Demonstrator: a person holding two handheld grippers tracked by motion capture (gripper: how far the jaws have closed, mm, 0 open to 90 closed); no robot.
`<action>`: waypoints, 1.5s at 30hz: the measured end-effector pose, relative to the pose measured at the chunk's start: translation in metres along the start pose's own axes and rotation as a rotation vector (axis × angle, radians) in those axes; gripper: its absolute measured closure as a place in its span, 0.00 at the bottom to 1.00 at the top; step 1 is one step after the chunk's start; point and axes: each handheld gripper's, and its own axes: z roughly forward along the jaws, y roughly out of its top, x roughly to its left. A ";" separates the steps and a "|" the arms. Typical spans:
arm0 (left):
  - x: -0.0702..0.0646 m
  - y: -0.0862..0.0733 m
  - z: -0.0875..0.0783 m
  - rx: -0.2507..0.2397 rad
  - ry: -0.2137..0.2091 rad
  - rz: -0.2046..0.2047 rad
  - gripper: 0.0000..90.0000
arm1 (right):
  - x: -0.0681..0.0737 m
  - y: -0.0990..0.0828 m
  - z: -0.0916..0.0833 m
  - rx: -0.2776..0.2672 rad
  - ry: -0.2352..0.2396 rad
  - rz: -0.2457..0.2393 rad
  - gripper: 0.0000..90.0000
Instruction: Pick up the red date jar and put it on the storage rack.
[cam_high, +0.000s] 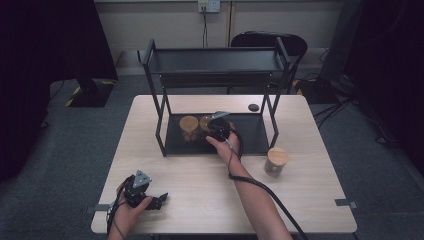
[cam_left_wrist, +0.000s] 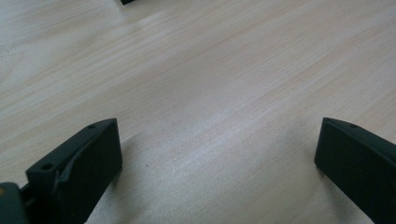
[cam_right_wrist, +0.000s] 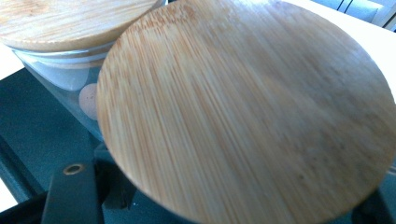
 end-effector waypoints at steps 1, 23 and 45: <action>0.000 0.000 0.000 0.000 0.000 0.000 0.00 | 0.000 0.000 0.000 0.001 -0.002 0.000 0.28; 0.000 0.000 0.000 0.001 -0.003 0.004 0.00 | 0.001 0.003 -0.003 0.023 -0.004 0.000 0.14; 0.000 0.000 0.000 0.001 -0.003 0.005 0.00 | 0.007 0.002 -0.027 0.020 0.049 0.044 0.01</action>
